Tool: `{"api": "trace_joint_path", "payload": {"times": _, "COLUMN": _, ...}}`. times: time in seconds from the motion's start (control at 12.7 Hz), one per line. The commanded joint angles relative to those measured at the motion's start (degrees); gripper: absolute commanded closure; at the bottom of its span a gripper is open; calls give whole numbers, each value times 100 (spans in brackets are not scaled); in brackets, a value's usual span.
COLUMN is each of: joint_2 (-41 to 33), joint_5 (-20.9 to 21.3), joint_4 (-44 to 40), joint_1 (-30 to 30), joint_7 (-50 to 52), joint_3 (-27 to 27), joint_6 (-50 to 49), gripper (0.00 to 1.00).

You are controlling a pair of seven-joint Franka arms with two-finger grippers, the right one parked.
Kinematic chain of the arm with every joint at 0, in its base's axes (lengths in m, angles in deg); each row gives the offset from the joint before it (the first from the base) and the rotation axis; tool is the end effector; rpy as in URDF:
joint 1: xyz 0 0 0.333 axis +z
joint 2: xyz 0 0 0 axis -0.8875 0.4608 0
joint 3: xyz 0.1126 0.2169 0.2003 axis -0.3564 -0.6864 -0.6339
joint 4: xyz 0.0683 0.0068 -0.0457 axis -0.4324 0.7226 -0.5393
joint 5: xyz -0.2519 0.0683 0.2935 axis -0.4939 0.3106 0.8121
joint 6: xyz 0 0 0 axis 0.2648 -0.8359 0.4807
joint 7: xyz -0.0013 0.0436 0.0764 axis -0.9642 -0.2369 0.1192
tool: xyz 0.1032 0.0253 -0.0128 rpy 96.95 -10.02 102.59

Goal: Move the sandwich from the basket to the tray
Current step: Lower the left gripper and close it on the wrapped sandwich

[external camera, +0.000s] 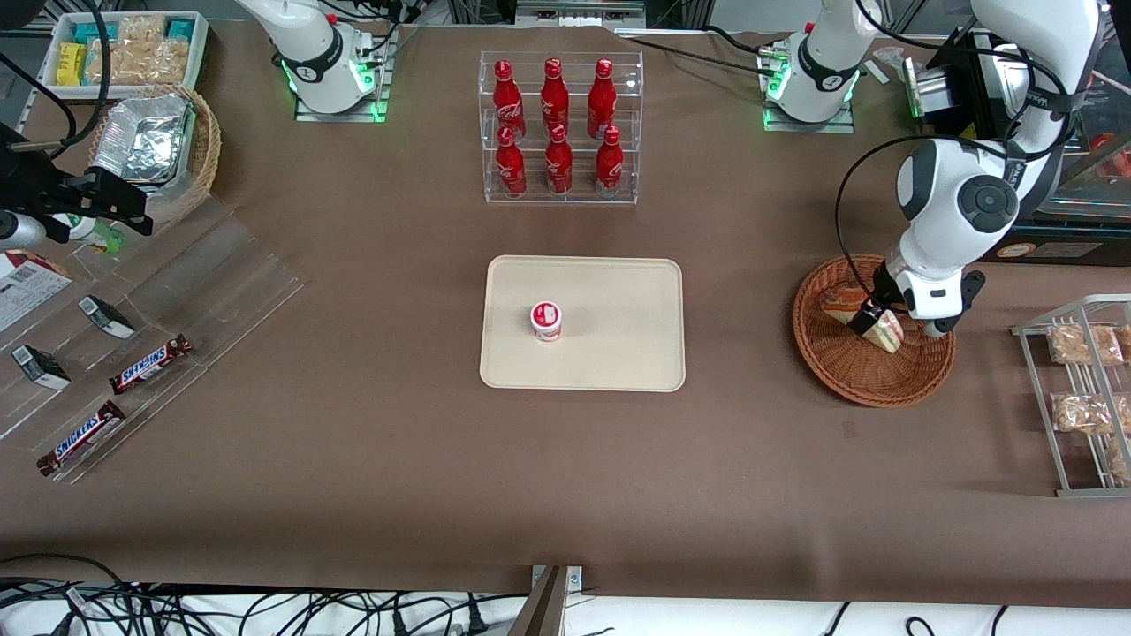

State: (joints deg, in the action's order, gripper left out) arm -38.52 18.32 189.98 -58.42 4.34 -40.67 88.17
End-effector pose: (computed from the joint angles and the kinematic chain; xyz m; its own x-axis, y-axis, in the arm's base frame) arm 0.5246 0.0032 0.2515 0.6310 0.7731 0.0648 0.7743 -0.6327 0.0085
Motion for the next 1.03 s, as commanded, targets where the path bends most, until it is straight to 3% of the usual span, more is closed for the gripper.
{"api": "trace_joint_path", "payload": {"times": 0.0, "joint_2": 50, "joint_5": 168, "joint_4": 186, "joint_1": 104, "joint_7": 123, "joint_3": 6, "joint_6": 305, "gripper": 0}}
{"api": "trace_joint_path", "payload": {"times": 0.16, "joint_2": 121, "joint_5": 168, "joint_4": 186, "joint_1": 105, "joint_7": 123, "joint_3": 6, "joint_6": 306, "gripper": 0}}
{"api": "trace_joint_path", "payload": {"times": 0.24, "joint_2": 130, "joint_5": 168, "joint_4": 186, "joint_1": 105, "joint_7": 123, "joint_3": 6, "joint_6": 306, "gripper": 5}}
{"api": "trace_joint_path", "payload": {"times": 0.32, "joint_2": 130, "joint_5": 168, "joint_4": 186, "joint_1": 105, "joint_7": 131, "joint_3": 6, "joint_6": 306, "gripper": 45}}
{"api": "trace_joint_path", "payload": {"times": 0.39, "joint_2": 139, "joint_5": 168, "joint_4": 186, "joint_1": 105, "joint_7": 192, "joint_3": 15, "joint_6": 306, "gripper": 77}}
{"api": "trace_joint_path", "payload": {"times": 0.47, "joint_2": 139, "joint_5": 168, "joint_4": 178, "joint_1": 105, "joint_7": 219, "joint_3": 15, "joint_6": 306, "gripper": 96}}
{"api": "trace_joint_path", "payload": {"times": 0.95, "joint_2": 174, "joint_5": 423, "joint_4": 169, "joint_1": 105, "joint_7": 158, "joint_3": 15, "joint_6": 306, "gripper": 100}}
